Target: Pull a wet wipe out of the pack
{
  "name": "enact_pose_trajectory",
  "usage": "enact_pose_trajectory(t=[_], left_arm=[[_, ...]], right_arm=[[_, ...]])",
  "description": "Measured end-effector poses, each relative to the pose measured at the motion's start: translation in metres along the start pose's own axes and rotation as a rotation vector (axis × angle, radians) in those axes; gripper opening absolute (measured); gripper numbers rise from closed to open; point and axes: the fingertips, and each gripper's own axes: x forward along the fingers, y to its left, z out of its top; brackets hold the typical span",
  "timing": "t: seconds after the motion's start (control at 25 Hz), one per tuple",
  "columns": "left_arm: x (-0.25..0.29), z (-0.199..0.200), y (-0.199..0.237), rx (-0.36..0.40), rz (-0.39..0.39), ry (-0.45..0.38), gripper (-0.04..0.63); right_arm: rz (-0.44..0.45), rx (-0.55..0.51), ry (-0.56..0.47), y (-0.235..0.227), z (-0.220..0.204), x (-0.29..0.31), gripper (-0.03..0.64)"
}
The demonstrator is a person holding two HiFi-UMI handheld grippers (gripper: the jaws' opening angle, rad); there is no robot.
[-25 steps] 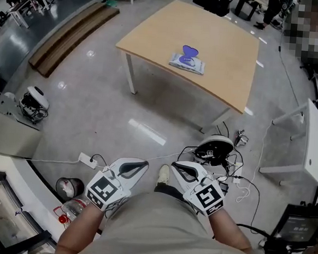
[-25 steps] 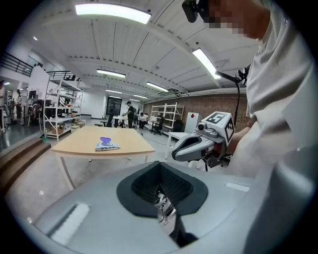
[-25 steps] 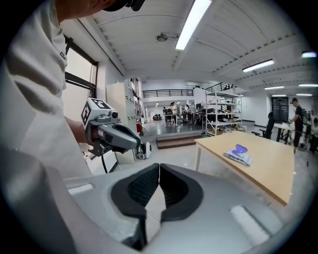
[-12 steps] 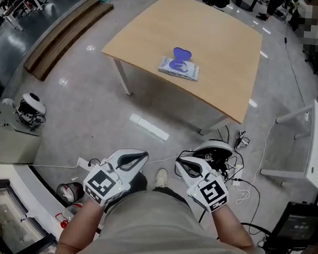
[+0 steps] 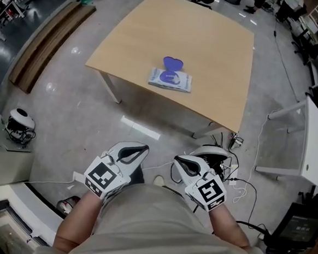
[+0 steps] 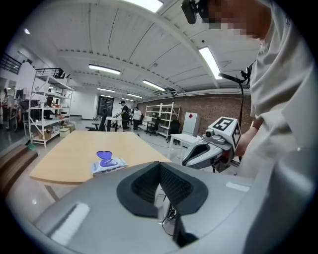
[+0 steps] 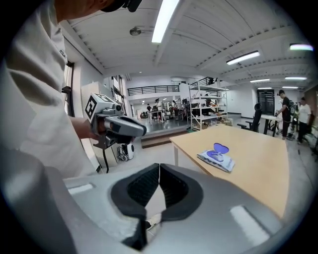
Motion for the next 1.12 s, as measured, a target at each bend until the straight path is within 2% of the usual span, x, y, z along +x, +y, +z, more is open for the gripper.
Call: enact_pose_trajectory(t=[0.28, 0.64, 0.96, 1.12], left_arm=[[0.011, 0.018, 0.078, 0.039, -0.096, 0.009, 0.005], [0.014, 0.010, 0.160, 0.053, -0.182, 0.019, 0.005], [0.062, 0.012, 0.197, 0.031, -0.198, 0.036, 0.005], [0.089, 0.013, 0.228, 0.018, -0.169, 0.070, 0.005]], right_arm=[[-0.071, 0.010, 0.007, -0.038, 0.047, 0.065, 0.005], [-0.171, 0.020, 0.020, -0.068, 0.079, 0.131, 0.005], [-0.196, 0.037, 0.037, -0.120, 0.081, 0.148, 0.006], [-0.186, 0.034, 0.063, -0.157, 0.078, 0.168, 0.006]])
